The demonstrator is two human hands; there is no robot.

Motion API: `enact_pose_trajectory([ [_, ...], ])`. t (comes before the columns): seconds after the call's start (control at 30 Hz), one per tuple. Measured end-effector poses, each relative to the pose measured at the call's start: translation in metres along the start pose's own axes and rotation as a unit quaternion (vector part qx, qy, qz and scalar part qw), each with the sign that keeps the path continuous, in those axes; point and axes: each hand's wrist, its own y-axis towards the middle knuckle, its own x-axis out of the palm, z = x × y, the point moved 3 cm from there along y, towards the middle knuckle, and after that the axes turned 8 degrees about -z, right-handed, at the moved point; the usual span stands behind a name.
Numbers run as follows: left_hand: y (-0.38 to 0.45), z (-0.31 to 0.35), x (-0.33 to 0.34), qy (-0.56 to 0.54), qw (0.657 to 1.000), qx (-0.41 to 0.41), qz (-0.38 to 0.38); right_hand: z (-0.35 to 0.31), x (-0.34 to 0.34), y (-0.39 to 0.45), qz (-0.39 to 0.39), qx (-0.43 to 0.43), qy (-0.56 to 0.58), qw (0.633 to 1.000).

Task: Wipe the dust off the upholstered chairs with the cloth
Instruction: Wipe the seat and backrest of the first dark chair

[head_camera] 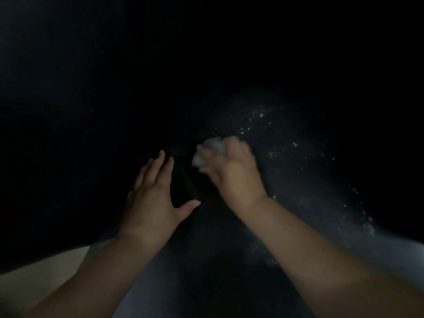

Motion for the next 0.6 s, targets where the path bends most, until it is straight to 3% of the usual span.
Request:
enact_pose_trajectory([
  [0.07,0.004,0.009,0.000,-0.004,1.000,0.001,-0.007,0.002,-0.001,0.000,-0.012,-0.023,0.042,0.999],
  [0.17,0.012,0.019,-0.003,-0.005,1.000,0.019,-0.008,0.046,-0.030,0.011,0.070,0.056,0.134,0.987],
  [0.27,0.022,0.027,-0.007,-0.006,1.000,0.027,-0.005,0.099,-0.060,0.036,0.115,0.133,0.100,0.979],
  [0.37,0.032,0.028,-0.008,-0.010,1.000,0.023,0.004,0.118,-0.059,0.059,0.071,0.181,0.031,0.980],
  [0.43,0.036,0.028,-0.005,-0.004,1.000,0.018,0.004,0.103,-0.046,0.058,0.042,0.149,0.036,0.987],
  [0.53,0.035,0.026,-0.002,0.005,1.000,0.013,0.007,0.070,-0.030,0.033,0.029,0.016,0.069,0.997],
  [0.6,0.036,0.026,-0.001,0.004,1.000,0.013,0.010,0.079,-0.040,0.035,0.067,0.027,0.098,0.993],
])
